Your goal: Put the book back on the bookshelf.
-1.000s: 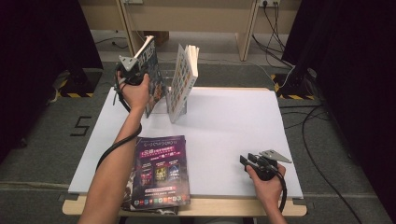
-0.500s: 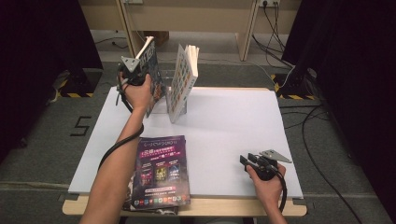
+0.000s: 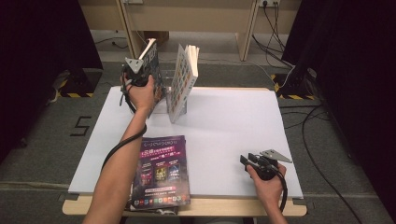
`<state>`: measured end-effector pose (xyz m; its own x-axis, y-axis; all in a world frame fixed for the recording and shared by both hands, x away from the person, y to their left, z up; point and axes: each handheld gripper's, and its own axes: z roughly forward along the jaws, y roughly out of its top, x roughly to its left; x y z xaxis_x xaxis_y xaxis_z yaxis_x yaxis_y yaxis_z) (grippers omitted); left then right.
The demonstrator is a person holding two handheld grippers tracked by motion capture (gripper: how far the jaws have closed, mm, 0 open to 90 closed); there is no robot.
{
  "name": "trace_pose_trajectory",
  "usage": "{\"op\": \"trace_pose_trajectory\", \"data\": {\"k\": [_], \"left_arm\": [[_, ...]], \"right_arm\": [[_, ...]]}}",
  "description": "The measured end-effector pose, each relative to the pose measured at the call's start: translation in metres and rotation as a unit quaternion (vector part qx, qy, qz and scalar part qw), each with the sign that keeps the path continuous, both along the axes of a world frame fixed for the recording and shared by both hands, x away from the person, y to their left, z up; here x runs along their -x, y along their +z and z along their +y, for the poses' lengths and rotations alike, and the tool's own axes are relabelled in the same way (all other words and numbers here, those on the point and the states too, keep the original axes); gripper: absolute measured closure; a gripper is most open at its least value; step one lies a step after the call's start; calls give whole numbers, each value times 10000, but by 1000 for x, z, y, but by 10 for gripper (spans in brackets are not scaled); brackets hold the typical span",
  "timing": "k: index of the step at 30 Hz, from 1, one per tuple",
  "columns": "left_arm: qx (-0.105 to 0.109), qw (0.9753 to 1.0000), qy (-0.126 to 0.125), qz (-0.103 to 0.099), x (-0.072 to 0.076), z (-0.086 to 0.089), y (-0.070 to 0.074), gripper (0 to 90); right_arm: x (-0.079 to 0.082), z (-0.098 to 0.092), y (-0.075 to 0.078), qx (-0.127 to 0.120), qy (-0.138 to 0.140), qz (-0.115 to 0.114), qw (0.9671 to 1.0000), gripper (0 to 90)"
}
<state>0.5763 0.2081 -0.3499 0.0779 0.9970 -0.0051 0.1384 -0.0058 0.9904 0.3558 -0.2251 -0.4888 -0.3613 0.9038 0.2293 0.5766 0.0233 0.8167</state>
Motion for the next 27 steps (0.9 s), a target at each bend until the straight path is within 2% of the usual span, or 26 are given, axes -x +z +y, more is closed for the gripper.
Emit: {"op": "trace_pose_trajectory", "data": {"k": [7, 17, 19, 27], "left_arm": [[-85, 10000, 14, -37, 1, 1, -2, 820], [-393, 9992, 98, -40, 15, 6, -13, 808], [-507, 9986, 138, -53, 18, 7, -15, 802], [-499, 9986, 177, -9, 23, 16, -18, 764]], "right_arm": [[0, 1, 0, 7, 33, 13, 10000, 584], [1, 3, 0, 10, 43, 25, 10000, 584], [1, 4, 0, 27, 52, 30, 10000, 583], [2, 5, 0, -12, 46, 76, 10000, 582]]}}
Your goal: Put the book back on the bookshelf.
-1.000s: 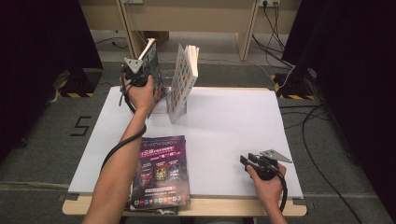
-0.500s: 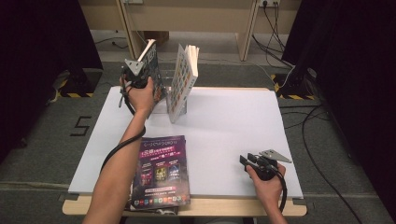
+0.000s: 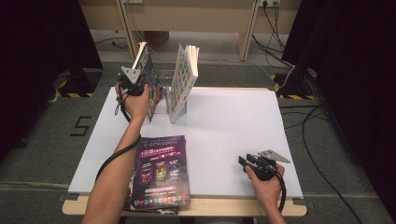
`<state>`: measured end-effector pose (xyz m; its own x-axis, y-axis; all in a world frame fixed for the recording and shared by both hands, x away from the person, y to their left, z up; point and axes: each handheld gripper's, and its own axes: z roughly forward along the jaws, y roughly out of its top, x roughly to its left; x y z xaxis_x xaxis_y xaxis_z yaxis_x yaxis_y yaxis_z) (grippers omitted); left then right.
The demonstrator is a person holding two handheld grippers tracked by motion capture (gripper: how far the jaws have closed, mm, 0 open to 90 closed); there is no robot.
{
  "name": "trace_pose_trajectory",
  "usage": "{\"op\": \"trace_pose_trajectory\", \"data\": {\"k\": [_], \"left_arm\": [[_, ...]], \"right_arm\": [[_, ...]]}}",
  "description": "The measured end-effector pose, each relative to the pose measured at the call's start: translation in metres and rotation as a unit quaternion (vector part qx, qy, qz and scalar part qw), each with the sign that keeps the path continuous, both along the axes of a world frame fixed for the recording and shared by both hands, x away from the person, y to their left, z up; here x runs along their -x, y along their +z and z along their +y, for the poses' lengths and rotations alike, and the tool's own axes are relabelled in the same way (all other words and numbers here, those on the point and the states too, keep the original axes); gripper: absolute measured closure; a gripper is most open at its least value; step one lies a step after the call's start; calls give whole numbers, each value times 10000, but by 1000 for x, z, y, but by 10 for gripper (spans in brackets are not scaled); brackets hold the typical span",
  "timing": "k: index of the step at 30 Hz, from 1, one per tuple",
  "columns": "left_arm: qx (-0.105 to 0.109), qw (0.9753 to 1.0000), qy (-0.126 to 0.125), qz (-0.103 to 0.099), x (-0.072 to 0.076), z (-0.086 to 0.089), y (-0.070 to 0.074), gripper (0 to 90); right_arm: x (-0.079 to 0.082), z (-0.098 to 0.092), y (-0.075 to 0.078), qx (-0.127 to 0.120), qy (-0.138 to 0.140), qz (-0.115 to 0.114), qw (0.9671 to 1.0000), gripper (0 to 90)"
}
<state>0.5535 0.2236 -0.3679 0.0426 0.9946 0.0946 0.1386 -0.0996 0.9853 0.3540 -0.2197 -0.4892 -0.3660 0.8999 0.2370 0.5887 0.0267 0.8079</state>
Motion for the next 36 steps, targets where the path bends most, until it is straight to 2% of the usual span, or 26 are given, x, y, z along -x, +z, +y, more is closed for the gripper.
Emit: {"op": "trace_pose_trajectory", "data": {"k": [8, 12, 17, 19, 23, 27, 31, 36], "left_arm": [[42, 10000, -31, 62, 1, 5, -2, 716], [159, 9998, -50, 58, 3, 6, -5, 687], [458, 9987, -162, 155, 9, 10, -8, 589], [493, 9984, -213, 195, 12, 11, -9, 567], [683, 9964, -303, 392, 16, 16, -11, 532], [755, 9953, -404, 461, 24, 19, -10, 508], [627, 9960, -439, 455, 33, 18, -8, 476], [728, 9950, -508, 468, 42, 20, -4, 467]], "right_arm": [[0, -1, 0, 32, 34, -13, 10000, 580], [0, 0, 0, 34, 38, -15, 10000, 579], [0, 0, 0, 43, 36, -27, 10000, 579], [0, 0, 0, 53, 36, -42, 10000, 579], [1, 1, 1, 57, 33, -34, 10000, 579], [1, 3, 1, 80, 46, -38, 10000, 579], [1, 4, 2, 79, 50, -51, 9999, 578], [1, 4, 2, 111, 60, -89, 9999, 578]]}}
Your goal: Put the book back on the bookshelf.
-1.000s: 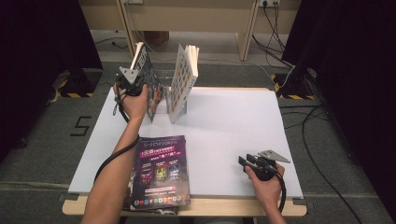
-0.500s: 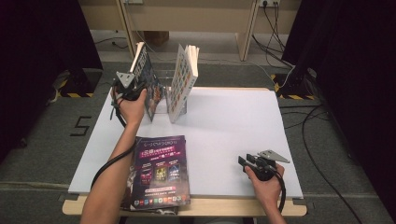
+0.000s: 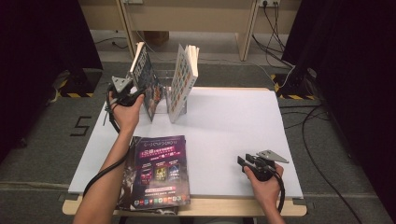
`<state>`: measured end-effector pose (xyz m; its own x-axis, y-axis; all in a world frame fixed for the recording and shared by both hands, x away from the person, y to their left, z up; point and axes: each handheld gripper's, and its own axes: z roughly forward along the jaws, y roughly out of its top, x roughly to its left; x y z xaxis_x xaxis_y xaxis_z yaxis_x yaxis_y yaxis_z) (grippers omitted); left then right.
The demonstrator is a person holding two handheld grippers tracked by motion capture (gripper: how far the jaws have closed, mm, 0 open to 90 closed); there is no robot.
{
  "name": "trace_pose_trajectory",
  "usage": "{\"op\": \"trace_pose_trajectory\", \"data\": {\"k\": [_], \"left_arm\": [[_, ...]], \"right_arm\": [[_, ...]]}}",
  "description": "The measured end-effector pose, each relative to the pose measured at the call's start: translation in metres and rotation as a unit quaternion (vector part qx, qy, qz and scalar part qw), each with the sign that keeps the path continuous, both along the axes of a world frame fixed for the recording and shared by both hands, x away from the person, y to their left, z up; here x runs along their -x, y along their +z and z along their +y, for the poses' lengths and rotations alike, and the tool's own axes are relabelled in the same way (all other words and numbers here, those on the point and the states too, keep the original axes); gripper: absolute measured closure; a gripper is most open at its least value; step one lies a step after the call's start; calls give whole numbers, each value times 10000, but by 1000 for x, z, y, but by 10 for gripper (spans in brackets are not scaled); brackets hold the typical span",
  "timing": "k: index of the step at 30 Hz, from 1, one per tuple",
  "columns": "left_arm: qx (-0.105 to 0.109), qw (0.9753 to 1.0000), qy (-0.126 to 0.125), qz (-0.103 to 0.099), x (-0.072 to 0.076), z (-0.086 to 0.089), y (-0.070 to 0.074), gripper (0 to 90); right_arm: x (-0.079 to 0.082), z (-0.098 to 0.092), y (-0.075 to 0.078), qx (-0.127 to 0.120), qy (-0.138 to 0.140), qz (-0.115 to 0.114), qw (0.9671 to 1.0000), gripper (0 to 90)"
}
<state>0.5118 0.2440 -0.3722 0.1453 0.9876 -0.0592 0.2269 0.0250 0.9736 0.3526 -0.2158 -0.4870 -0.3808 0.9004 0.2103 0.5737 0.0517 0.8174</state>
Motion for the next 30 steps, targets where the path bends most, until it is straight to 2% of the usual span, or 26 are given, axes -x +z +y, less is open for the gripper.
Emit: {"op": "trace_pose_trajectory", "data": {"k": [3, 5, 13, 23, 30], "left_arm": [[128, 9999, -33, 19, 5, 3, 0, 460], [96, 9999, -30, 26, 10, 4, -1, 459], [220, 9996, -130, 126, 26, 10, -1, 440], [211, 9989, -289, 311, 47, 19, 1, 428], [209, 9977, -417, 496, 60, 25, -4, 419]], "right_arm": [[0, 1, 1, -14, -4, -2, 10000, 578], [0, 1, 1, 2, -4, 13, 10000, 578], [1, 5, 4, 15, 19, -32, 10000, 577], [2, 10, 10, 40, 61, -100, 9999, 575], [1, 12, 14, 60, 97, -115, 9999, 575]]}}
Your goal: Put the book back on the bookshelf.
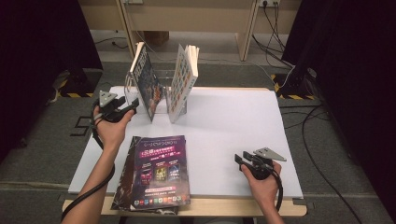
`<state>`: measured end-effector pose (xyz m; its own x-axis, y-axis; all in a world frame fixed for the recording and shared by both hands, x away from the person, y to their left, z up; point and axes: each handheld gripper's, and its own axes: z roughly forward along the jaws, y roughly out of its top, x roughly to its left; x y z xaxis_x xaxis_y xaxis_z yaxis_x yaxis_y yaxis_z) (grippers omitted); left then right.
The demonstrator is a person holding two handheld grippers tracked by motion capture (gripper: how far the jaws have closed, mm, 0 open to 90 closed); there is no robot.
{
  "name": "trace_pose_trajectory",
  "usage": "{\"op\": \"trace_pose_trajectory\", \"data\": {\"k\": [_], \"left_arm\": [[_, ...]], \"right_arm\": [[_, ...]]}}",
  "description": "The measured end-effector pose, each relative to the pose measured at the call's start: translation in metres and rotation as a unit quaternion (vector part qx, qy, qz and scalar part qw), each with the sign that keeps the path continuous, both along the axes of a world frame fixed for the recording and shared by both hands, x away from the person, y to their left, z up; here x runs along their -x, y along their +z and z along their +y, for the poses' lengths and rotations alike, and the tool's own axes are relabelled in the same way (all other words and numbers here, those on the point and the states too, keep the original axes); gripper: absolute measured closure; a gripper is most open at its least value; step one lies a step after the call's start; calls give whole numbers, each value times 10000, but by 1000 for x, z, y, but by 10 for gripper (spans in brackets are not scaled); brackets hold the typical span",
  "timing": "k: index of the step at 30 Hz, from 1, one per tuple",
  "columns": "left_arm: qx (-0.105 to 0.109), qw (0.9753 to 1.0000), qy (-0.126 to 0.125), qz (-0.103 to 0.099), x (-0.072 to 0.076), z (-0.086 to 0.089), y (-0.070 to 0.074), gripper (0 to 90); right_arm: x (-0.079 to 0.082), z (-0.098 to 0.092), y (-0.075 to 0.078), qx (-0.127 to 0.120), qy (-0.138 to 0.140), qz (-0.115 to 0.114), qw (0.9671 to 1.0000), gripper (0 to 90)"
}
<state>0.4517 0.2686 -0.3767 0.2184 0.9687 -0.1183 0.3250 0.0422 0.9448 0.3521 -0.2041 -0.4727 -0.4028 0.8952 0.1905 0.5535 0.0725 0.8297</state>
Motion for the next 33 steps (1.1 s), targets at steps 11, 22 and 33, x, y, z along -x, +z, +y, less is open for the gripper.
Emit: {"op": "trace_pose_trajectory", "data": {"k": [11, 22, 33], "left_arm": [[6, 9990, -205, 406, 23, 7, -16, 433], [203, 9929, -520, 1049, 53, 7, -52, 488], [180, 9816, -500, 1836, 71, 13, -89, 664]], "right_arm": [[-4, 8, 8, 43, 135, 11, 9999, 575], [-13, 27, 11, 37, 376, 143, 9992, 575], [-32, 64, 18, 163, 793, 353, 9961, 581]]}}
